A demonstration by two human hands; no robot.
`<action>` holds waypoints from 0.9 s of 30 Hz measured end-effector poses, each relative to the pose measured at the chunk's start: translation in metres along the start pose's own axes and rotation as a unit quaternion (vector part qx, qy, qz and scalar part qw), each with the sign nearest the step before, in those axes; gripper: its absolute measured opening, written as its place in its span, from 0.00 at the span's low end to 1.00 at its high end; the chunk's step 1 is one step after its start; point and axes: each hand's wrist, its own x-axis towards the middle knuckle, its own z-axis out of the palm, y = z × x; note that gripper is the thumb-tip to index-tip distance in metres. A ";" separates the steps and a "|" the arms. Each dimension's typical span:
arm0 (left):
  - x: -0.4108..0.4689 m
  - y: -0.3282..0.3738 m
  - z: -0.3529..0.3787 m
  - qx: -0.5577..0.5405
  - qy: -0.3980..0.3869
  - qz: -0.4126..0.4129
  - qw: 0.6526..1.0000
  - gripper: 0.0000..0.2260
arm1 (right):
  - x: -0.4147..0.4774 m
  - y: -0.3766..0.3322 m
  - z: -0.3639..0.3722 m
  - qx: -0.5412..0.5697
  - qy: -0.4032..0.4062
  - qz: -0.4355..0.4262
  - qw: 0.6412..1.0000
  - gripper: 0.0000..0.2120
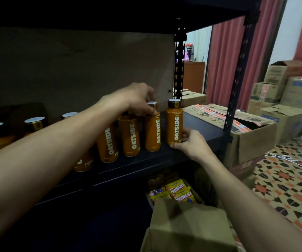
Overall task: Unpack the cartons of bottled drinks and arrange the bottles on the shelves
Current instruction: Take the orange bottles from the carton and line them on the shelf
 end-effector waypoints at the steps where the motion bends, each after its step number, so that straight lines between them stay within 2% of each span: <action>1: -0.001 0.000 0.000 -0.005 0.004 -0.001 1.000 0.19 | -0.001 0.000 0.001 -0.002 0.002 -0.004 1.000 0.36; 27: -0.005 0.008 0.006 -0.011 0.030 -0.012 0.999 0.20 | -0.009 -0.006 0.009 -0.022 -0.001 -0.032 0.999 0.29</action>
